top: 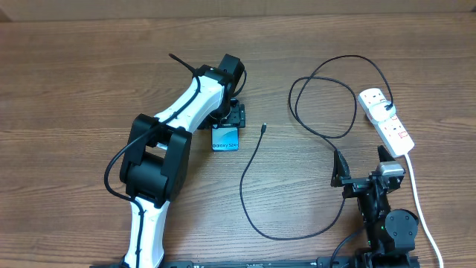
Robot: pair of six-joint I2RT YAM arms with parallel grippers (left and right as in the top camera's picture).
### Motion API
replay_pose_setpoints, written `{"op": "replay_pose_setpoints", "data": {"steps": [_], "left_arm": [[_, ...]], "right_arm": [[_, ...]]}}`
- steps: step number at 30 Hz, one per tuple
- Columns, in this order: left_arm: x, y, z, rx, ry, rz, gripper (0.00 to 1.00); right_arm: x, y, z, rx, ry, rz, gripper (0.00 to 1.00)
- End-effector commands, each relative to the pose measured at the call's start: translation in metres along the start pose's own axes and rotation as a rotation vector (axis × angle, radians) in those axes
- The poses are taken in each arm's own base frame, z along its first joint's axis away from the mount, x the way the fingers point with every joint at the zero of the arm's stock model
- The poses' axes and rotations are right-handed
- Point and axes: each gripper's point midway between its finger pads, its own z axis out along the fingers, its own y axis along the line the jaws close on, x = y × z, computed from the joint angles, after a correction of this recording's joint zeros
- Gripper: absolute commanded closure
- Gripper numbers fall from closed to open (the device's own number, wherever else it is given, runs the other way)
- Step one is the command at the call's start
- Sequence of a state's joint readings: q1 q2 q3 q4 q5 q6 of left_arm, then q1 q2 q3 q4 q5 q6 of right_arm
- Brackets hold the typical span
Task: Plug charger to phone and switch on socket
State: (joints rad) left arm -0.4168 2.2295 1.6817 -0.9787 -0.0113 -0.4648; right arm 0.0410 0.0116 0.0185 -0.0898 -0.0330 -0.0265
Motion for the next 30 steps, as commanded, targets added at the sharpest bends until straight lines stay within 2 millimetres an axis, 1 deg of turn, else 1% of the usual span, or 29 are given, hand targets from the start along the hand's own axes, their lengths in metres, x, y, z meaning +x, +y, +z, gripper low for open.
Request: {"op": "replay_pose_setpoints", "data": {"steps": [1,4,9,11,16,20,26,30], "left_arm": [[0.0105,0.0217,0.0241,-0.073,0.056,-0.005,0.15],[0.0101,0.0215,0.0241,-0.072,0.054,-0.005,0.15],[0.0098,0.0213,0.0241,-0.072,0.053,-0.009,0.18],[0.0098,0.0213,0.0241,-0.072,0.053,-0.009,0.21],[0.0098,0.0213,0.0241,-0.072,0.053,-0.01,0.23],[0.0101,0.0212,0.0241,-0.072,0.053,-0.028,0.26],[0.01,0.021,0.024,-0.071,0.053,-0.031,0.25],[0.011,0.0174,0.0237,-0.05,0.061,-0.032,0.25]], "right_arm": [[0.0016,-0.0004,0.0002,0.004,-0.004,-0.005,0.0],[0.0016,-0.0003,0.0002,0.004,-0.004,-0.005,0.0],[0.0016,-0.0003,0.0002,0.004,-0.004,-0.005,0.0],[0.0016,-0.0004,0.0002,0.004,-0.004,-0.005,0.0],[0.0016,-0.0004,0.0002,0.004,-0.004,-0.005,0.0],[0.0016,-0.0004,0.0002,0.004,-0.004,-0.005,0.0],[0.0016,-0.0003,0.0002,0.004,-0.004,-0.005,0.0],[0.0016,-0.0004,0.0002,0.004,-0.004,-0.005,0.0]]}}
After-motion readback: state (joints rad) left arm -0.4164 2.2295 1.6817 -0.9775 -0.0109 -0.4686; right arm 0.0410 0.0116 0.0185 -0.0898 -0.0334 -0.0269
